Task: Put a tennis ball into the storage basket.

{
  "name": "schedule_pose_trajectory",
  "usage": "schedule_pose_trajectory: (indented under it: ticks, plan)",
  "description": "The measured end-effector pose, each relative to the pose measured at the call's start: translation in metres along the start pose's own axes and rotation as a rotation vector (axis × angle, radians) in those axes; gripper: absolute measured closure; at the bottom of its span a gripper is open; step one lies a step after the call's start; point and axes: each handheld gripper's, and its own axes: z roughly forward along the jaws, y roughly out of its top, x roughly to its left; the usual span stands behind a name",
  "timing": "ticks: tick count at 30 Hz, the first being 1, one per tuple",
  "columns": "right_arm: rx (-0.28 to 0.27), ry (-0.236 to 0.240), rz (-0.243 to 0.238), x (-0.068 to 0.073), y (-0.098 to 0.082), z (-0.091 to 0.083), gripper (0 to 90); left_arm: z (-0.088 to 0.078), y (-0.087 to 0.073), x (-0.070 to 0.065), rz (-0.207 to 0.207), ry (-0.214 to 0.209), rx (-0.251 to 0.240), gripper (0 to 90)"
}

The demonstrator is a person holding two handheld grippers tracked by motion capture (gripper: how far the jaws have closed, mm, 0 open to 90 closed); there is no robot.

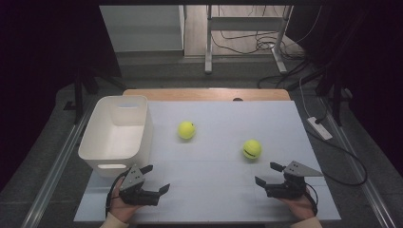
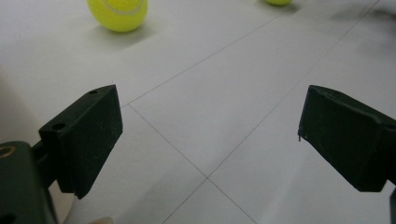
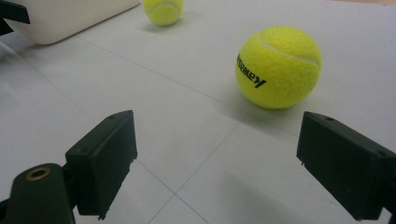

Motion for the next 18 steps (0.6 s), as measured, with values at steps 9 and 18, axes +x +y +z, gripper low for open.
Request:
schedule_pose_trajectory:
  ticks: [9, 18]
  plan:
    - [0.004, 0.004, -0.001, 0.0001, -0.0007, 0.0010, 12.3, -0.0007, 0.0006, -0.0006, 0.001, 0.001, -0.002, 7.0]
    - [0.006, -0.002, 0.001, 0.0007, -0.0011, 0.0008, 12.5, 0.0001, 0.0022, -0.0012, -0.001, -0.005, -0.004, 7.2]
